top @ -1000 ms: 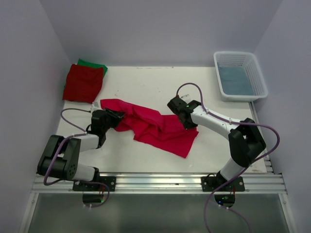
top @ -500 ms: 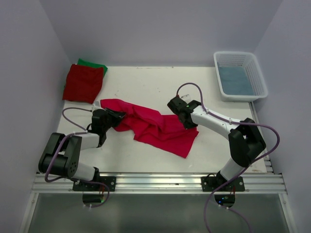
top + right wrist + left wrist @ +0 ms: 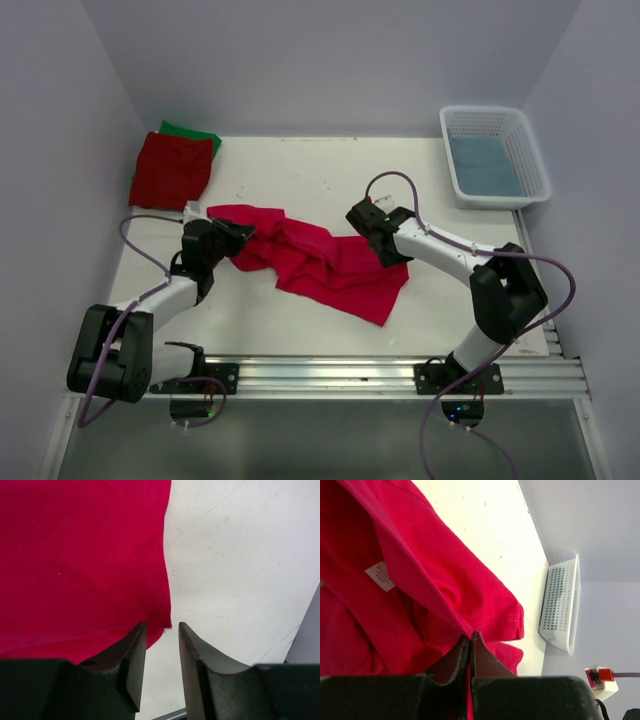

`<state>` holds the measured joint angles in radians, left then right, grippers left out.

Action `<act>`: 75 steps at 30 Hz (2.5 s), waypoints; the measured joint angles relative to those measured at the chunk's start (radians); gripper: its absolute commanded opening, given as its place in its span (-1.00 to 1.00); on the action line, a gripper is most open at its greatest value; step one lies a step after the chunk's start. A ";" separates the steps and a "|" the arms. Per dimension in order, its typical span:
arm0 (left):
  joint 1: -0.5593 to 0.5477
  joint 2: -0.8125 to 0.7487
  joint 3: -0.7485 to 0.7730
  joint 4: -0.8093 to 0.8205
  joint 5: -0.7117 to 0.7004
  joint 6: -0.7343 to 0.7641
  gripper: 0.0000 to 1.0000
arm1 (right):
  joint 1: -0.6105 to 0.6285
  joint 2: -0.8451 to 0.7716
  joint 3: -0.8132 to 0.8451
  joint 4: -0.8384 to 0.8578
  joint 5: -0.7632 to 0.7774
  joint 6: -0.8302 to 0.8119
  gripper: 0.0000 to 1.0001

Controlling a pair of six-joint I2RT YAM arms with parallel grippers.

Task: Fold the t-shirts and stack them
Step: Flatten out the tshirt

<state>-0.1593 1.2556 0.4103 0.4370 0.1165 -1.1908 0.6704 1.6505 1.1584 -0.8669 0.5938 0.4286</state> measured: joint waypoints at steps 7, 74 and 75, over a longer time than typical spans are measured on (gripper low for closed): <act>0.000 -0.005 0.006 -0.021 -0.002 0.006 -1.00 | -0.004 0.013 -0.004 0.002 0.000 0.000 -0.33; 0.000 0.026 0.006 -0.027 0.007 0.006 -1.00 | -0.196 -0.047 -0.248 0.300 -0.266 0.105 -0.52; 0.000 0.026 0.006 -0.027 0.007 0.006 -1.00 | -0.196 -0.045 -0.248 0.301 -0.267 0.106 -0.62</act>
<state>-0.1593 1.2812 0.4168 0.4095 0.1238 -1.1843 0.4740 1.6058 0.9100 -0.5659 0.3271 0.5346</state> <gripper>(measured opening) 0.011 0.262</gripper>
